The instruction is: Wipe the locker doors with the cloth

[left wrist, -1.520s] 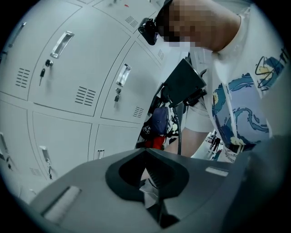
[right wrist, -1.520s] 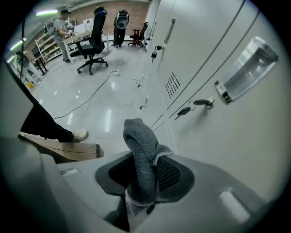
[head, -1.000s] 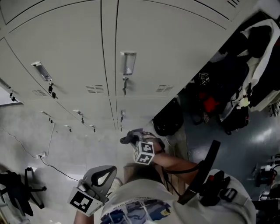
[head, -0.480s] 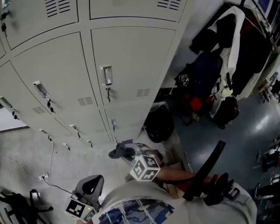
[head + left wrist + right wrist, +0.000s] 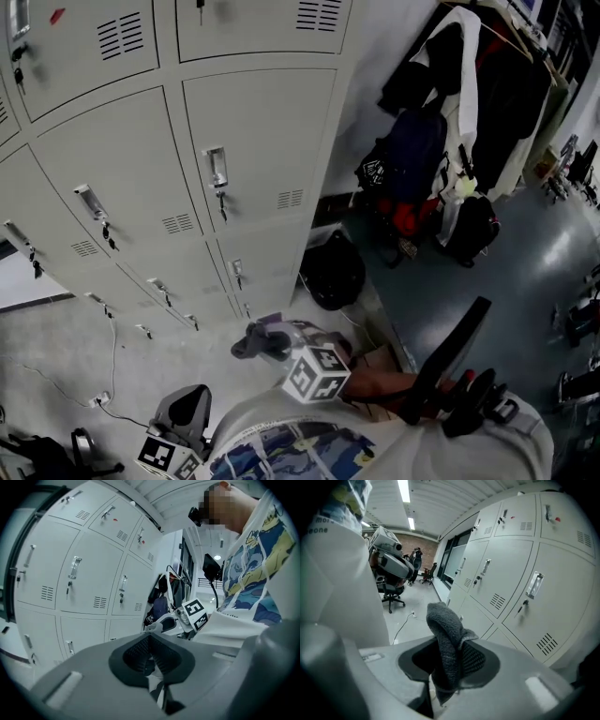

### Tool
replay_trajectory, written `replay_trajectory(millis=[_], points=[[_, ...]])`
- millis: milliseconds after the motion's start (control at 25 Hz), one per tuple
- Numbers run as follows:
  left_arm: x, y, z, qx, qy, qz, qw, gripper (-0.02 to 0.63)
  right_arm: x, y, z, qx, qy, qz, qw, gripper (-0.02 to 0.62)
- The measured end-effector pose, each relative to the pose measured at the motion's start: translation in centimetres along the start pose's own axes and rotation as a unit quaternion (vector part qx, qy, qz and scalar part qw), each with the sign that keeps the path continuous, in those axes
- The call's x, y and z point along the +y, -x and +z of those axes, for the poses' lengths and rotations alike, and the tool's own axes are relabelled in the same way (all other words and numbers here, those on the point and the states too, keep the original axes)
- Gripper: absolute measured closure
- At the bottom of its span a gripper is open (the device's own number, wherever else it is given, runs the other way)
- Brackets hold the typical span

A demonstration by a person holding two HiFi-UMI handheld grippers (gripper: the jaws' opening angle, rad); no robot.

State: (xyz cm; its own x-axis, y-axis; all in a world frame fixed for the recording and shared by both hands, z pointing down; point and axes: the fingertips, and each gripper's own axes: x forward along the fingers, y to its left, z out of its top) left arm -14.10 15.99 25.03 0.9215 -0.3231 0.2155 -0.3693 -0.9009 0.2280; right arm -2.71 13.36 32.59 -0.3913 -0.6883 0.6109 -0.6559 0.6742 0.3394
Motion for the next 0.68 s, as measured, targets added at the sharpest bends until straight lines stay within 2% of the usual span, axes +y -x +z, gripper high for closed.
replay_trajectory(millis=[240,440,680], points=[[1.2,4.4,-0.8,0.004,-0.022,0.021,0.9995,0.604,1.6,0.9,1.6,-0.01,-0.006,-0.032,0.999,0.482],[-0.2,7.1,-0.2,0.006,-0.044,-0.018,0.9989,0.604,4.2,2.7,2.5,0.005,-0.03,-0.06,0.998,0.482],[-2.9,9.9,-1.2,0.005,-0.037,-0.05,0.9981,0.604,8.8,4.7,4.4,0.011,-0.038,-0.063,0.997,0.482]])
